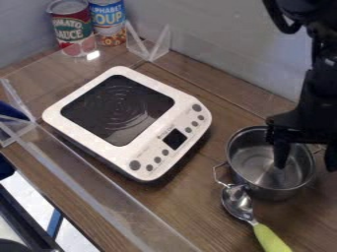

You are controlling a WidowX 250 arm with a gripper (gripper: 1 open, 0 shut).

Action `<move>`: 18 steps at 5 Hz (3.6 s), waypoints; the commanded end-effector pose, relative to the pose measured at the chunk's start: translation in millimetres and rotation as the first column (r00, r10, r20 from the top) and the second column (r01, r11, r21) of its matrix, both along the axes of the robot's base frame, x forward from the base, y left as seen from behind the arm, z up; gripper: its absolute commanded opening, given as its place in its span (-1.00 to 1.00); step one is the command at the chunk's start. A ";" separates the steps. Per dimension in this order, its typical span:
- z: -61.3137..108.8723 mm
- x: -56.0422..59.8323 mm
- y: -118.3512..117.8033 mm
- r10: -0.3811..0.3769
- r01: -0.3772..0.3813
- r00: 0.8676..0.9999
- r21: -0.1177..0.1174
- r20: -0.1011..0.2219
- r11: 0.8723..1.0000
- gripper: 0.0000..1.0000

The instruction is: Remove silver pot from the white and black stove top and place it on the table

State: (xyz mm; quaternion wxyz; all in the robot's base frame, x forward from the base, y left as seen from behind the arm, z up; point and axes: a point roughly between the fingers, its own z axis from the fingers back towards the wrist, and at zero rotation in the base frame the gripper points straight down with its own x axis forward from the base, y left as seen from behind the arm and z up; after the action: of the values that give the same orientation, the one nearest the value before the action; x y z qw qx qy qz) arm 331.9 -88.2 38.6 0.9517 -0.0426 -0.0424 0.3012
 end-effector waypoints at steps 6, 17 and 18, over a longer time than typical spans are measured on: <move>24.5 -3.2 29.3 -0.017 0.014 0.998 0.054 0.060 0.998 1.00; 26.8 19.3 66.7 -0.118 0.113 0.993 0.143 0.028 0.983 1.00; 20.6 15.0 65.1 -0.119 0.114 0.993 0.138 0.026 0.984 1.00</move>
State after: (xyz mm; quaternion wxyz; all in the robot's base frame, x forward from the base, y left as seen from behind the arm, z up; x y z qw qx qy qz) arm 343.2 -25.0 43.4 0.9697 0.0211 -0.0528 0.2377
